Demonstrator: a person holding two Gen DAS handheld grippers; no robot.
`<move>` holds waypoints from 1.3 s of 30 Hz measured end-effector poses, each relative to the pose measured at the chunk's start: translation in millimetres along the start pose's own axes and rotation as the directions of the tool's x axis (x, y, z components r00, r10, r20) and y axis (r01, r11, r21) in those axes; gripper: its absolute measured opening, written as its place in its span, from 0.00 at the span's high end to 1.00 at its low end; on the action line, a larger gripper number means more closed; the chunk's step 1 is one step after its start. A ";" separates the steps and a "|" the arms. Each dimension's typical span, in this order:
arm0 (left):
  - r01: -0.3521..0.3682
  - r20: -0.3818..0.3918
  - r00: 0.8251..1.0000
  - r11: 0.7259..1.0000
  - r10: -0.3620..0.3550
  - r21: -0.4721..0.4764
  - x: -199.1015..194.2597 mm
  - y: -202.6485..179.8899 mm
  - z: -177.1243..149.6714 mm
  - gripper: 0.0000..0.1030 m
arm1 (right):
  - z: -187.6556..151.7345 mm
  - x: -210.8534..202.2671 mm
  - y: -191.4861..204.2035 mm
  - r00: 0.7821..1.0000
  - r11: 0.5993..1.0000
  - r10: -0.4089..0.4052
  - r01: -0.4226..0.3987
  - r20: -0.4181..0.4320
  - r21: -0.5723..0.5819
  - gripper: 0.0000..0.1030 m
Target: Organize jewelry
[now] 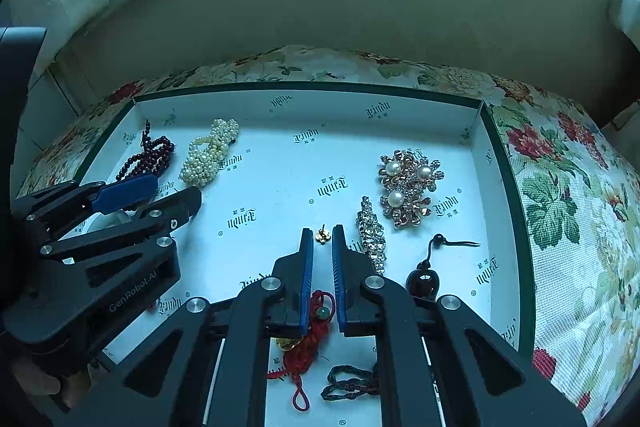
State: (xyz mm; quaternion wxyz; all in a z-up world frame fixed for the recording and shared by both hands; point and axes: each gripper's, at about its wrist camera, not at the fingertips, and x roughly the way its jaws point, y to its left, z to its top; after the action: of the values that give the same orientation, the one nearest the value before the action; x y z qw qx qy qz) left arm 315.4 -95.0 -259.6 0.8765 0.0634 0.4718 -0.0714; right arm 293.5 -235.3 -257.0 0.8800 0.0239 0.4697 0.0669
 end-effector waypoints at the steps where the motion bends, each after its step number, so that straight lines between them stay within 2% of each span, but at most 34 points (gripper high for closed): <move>1: 0.002 0.004 1.000 1.000 -0.002 -0.001 -1.7 -0.2 -0.2 0.54 | -0.3 -2.1 -0.3 1.000 1.000 0.002 -0.002 0.010 0.005 0.60; 2: -0.008 0.010 1.000 1.000 0.008 -0.004 -3.4 0.1 -0.4 0.53 | -0.8 -5.0 -1.3 1.000 1.000 -0.015 0.014 0.025 0.012 0.52; 3: -0.008 0.016 1.000 1.000 0.008 -0.009 -5.4 1.0 -0.2 0.49 | -0.8 -7.7 -2.0 0.999 1.000 -0.017 0.017 0.037 0.016 0.50; 13: -0.025 0.038 0.999 1.000 0.026 -0.012 -15.6 0.0 0.0 0.35 | -3.3 -14.8 -3.7 0.999 0.999 -0.020 0.019 0.048 0.035 0.50; 21: -0.035 0.049 0.998 0.999 0.036 -0.014 -28.5 -1.5 -6.5 0.34 | -8.8 -26.9 0.2 0.998 0.999 -0.033 0.031 0.060 0.037 0.50; 29: -0.049 0.080 0.996 0.998 0.051 -0.025 -76.2 3.0 -30.2 0.34 | -30.1 -68.1 15.8 0.997 0.999 -0.026 0.022 0.075 0.047 0.50; 37: -0.059 0.144 0.988 0.998 0.064 -0.037 -144.4 8.8 -59.1 0.33 | -52.4 -126.7 37.2 0.991 0.999 -0.013 0.008 0.131 0.033 0.50; 39: -0.071 0.161 0.984 0.997 0.076 -0.038 -161.1 8.6 -65.3 0.33 | -56.8 -141.0 41.6 0.989 0.999 -0.014 0.010 0.145 0.032 0.47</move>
State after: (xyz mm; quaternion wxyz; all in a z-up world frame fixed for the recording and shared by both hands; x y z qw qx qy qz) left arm 175.8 -64.4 -160.2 0.9148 0.0608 0.3976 -0.0365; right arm 164.8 -215.1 -168.2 0.9118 0.0395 0.4053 0.0522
